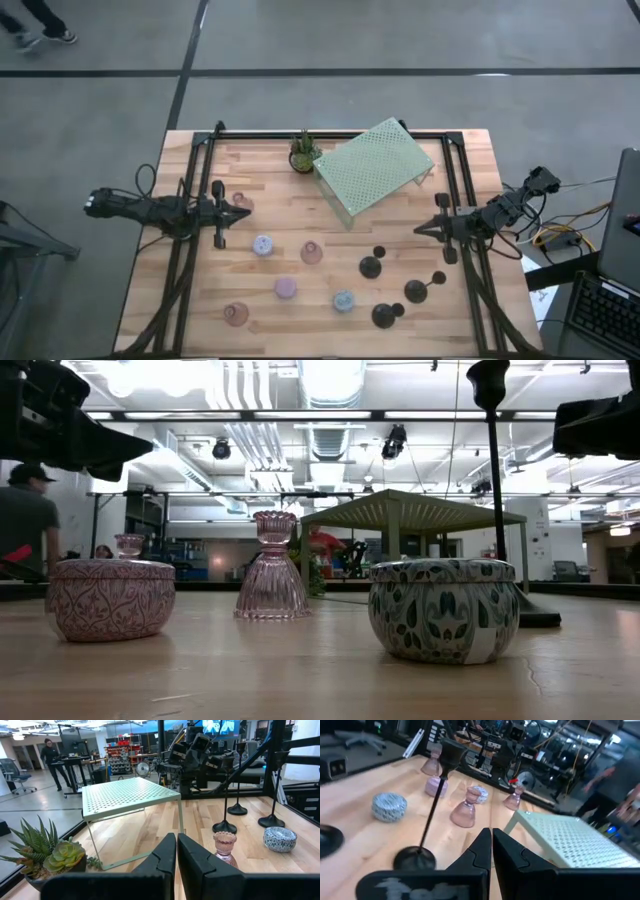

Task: Pick & Place candle stick holders
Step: Put the right black candle holder on the shelf

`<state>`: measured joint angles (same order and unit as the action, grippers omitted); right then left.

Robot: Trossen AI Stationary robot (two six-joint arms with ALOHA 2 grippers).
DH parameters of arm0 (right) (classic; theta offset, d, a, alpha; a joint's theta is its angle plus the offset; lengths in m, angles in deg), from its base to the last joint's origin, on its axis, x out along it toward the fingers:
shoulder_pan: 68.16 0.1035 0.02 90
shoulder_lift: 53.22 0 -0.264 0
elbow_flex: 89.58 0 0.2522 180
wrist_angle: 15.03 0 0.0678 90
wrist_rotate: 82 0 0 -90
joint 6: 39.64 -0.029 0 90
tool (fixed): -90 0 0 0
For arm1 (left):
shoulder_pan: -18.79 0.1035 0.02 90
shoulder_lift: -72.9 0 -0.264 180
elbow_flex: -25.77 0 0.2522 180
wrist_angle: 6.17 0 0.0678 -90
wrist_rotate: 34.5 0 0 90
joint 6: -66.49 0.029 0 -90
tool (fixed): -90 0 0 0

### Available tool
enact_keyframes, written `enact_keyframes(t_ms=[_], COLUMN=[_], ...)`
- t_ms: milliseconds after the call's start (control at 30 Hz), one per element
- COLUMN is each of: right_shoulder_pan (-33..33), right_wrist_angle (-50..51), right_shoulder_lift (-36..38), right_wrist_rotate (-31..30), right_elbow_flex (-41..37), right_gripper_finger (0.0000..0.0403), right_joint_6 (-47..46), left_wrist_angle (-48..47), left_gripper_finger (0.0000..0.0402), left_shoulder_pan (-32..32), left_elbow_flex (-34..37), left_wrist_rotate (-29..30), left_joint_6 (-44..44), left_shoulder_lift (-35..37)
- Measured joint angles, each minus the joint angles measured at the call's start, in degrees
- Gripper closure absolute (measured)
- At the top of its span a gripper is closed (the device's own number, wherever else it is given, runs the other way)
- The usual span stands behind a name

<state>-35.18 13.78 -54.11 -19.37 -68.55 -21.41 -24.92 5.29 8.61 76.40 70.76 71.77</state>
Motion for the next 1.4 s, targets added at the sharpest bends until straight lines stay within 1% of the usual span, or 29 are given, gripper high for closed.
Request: enact_keyframes(t_ms=[67,167,200,300,367,500,600,700,800,933,967,1067,1133,1267,1400], right_shoulder_pan=[0.02,0.00,0.00,0.02,0.00,-0.01,0.02,0.01,0.02,0.02,0.02,0.04,0.03,0.02,0.00], right_wrist_angle=[-0.05,-0.30,-1.10,-2.46,-4.61,-10.69,-15.14,-18.23,-17.85,-18.69,-18.55,-15.22,-14.85,-15.13,-15.01], right_shoulder_lift=[-0.02,-0.02,-0.04,-0.04,-0.13,-0.05,-0.20,-0.37,-0.46,-0.39,-0.42,-0.35,-0.38,-0.31,-0.35], right_wrist_rotate=[0.12,0.28,0.75,2.69,1.29,1.01,0.97,0.78,3.33,7.55,9.74,19.39,20.26,20.39,23.98], right_elbow_flex=[-0.01,-0.02,-0.14,-0.39,-0.51,-0.66,-0.70,-0.70,-0.95,-0.65,-0.28,0.34,0.93,3.24,4.93], right_gripper_finger=[0.0394,0.0394,0.0394,0.0394,0.0394,0.0394,0.0394,0.0394,0.0394,0.0394,0.0394,0.0394,0.0394,0.0394,0.0394], right_joint_6=[3.01,4.68,1.54,-13.59,-13.44,-15.58,-20.89,-23.78,-29.84,-34.96,-34.51,-30.93,-32.05,-40.00,-40.37], left_wrist_angle=[0.00,0.01,0.01,0.02,0.02,0.02,0.02,0.02,0.02,0.02,0.02,0.02,0.02,0.02,0.02], left_gripper_finger=[0.0381,0.0381,0.0381,0.0381,0.0381,0.0381,0.0381,0.0381,0.0381,0.0381,0.0381,0.0381,0.0381,0.0381,0.0381], left_shoulder_pan=[0.02,0.01,0.02,0.02,0.01,0.00,0.01,0.00,0.00,0.02,0.00,0.01,0.01,0.00,0.00], left_elbow_flex=[0.00,-0.01,0.00,-0.01,-0.02,-0.01,0.00,0.00,0.00,0.00,0.00,-0.02,-0.01,0.00,-0.02], left_wrist_rotate=[0.00,0.00,-0.01,-0.02,0.00,0.00,0.00,0.00,0.00,-0.02,0.00,-0.02,-0.01,-0.01,-0.01], left_joint_6=[0.02,0.02,0.01,0.01,0.02,0.02,0.02,0.01,0.02,0.02,0.02,0.02,0.02,0.00,0.00], left_shoulder_lift=[0.02,0.01,0.01,0.00,0.00,0.00,0.02,0.01,0.00,0.00,0.02,0.01,0.01,0.02,0.02])
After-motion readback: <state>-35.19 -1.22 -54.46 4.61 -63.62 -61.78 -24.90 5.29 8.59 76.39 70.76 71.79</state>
